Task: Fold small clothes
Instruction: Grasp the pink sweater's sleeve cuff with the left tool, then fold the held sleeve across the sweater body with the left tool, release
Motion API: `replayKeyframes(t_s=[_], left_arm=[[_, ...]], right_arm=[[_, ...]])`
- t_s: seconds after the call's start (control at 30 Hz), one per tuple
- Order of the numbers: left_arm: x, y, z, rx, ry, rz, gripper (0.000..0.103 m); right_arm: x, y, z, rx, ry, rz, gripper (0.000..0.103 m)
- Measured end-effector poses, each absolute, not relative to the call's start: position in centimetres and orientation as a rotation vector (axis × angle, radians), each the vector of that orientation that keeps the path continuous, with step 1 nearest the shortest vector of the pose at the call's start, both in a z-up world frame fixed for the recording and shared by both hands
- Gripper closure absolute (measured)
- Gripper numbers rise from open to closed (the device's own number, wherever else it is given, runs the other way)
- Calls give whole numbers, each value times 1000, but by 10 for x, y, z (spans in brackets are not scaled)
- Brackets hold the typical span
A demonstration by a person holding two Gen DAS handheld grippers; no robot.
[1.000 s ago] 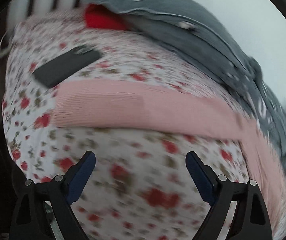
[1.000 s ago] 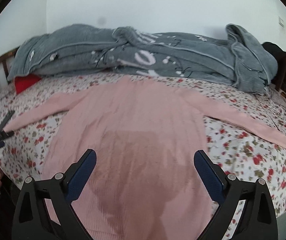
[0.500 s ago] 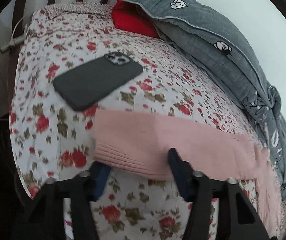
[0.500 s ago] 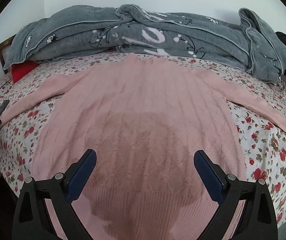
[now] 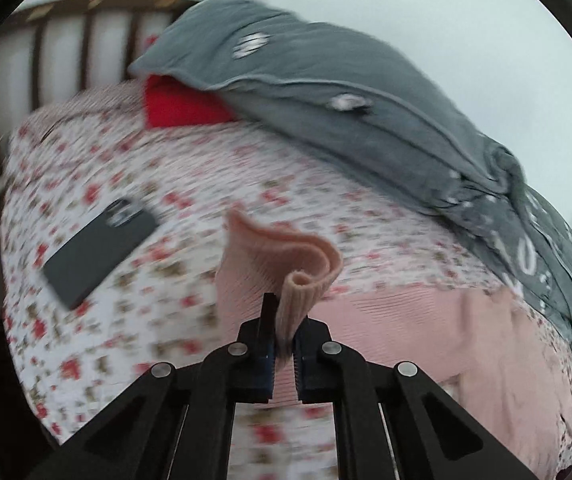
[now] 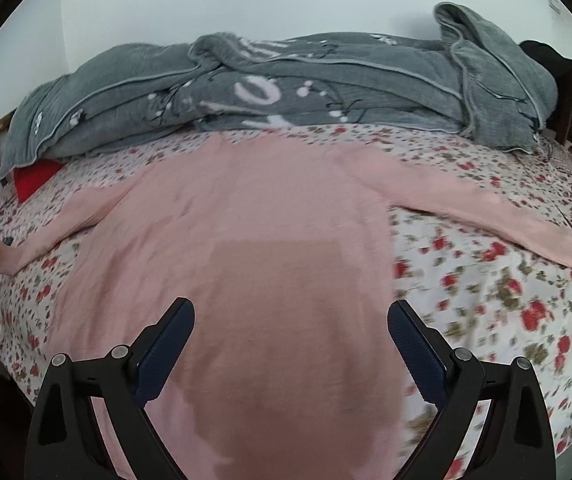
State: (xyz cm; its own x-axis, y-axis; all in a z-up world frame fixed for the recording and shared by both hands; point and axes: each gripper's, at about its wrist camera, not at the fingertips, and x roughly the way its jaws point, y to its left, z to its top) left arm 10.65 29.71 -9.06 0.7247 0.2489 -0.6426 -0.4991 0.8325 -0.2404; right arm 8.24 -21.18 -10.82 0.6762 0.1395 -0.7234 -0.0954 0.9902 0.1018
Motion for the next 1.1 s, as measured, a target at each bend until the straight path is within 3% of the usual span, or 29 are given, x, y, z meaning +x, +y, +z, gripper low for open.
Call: replayKeyframes(t_s=[0.47, 0.67, 0.87, 1.1], left_arm=[[240, 51, -38, -202, 666, 119, 96], [277, -66, -60, -154, 746, -44, 96], [282, -172, -119, -44, 866, -155, 96], [274, -186, -146, -43, 904, -188, 96]], right_arm=[[68, -353, -109, 192, 742, 38, 6], [63, -417, -116, 269, 735, -44, 6], [58, -458, -127, 308, 738, -112, 6], [59, -483, -143, 328, 758, -154, 6]])
